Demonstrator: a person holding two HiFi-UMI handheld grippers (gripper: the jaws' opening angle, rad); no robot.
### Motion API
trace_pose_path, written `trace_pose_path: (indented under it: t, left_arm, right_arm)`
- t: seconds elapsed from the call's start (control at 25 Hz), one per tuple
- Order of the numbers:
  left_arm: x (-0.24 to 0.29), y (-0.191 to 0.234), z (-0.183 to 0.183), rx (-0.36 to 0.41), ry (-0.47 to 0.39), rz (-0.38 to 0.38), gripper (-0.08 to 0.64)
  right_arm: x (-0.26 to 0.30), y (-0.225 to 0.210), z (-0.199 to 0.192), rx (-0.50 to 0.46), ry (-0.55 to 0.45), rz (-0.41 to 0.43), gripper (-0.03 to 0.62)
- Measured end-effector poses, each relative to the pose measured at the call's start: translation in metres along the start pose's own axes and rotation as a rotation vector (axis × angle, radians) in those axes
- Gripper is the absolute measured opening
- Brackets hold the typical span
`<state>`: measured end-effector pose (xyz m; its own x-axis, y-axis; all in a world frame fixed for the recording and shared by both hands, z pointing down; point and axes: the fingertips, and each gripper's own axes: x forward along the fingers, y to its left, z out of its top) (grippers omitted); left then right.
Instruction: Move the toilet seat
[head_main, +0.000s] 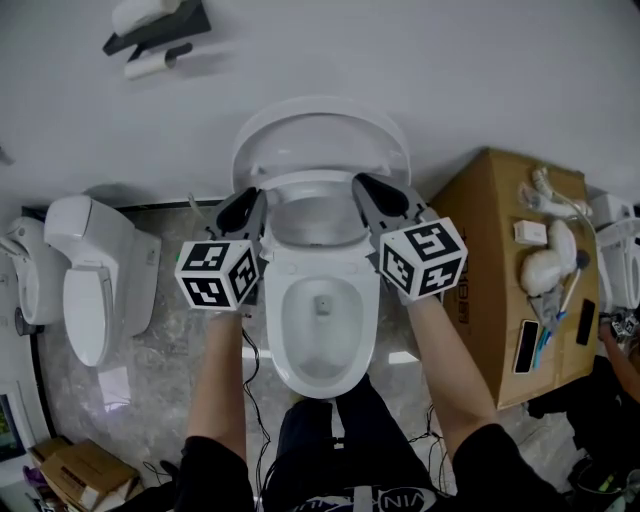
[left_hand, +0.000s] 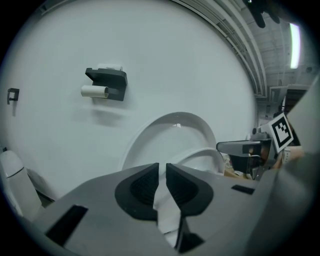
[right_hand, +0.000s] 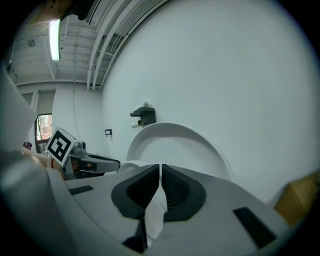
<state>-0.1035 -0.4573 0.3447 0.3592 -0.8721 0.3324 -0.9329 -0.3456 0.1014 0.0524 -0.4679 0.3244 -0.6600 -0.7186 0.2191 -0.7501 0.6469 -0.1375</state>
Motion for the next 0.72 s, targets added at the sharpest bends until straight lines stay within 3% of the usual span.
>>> trace_pose_path:
  t: [0.4,0.72]
  left_arm:
    - [0.016,0.007,0.005,0.024,0.014,0.005,0.048]
    - [0.013,0.005,0.004,0.001,-0.016,-0.008,0.052]
  right_arm:
    - [0.015,-0.01,0.004,-0.004,-0.002,0.007,0.026]
    - [0.011,-0.009,0.004,0.014,-0.02,0.016,0.025]
